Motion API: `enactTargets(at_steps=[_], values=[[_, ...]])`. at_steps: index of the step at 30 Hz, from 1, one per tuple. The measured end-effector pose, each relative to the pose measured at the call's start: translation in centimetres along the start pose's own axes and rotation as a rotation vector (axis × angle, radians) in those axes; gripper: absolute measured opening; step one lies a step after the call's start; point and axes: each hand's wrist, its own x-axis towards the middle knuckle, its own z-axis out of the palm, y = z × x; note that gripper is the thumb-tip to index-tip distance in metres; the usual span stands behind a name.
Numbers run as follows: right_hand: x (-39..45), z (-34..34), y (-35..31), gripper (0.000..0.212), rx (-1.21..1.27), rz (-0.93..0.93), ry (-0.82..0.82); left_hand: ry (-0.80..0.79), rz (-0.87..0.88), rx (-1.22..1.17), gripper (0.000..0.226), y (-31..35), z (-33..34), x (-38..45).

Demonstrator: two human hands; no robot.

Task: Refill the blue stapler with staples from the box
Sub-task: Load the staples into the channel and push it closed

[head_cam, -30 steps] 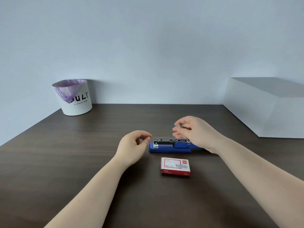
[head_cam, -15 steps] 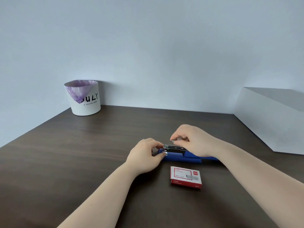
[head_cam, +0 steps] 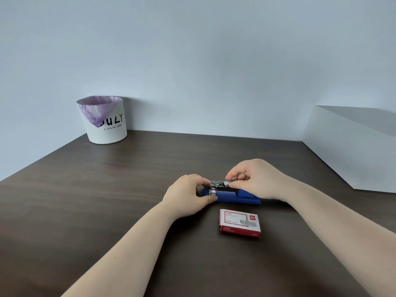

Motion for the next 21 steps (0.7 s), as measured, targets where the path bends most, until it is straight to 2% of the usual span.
enactTargets(at_steps=[8,21], values=[[-0.01,0.05,0.16,0.017,0.082,0.011,0.050,-0.014,-0.024,0.017,0.037,0.06,0.00,0.01],[0.37,0.06,0.37,0.016,0.089,-0.014,0.033,-0.011,-0.020,0.021,0.037,0.46,-0.27,-0.18]])
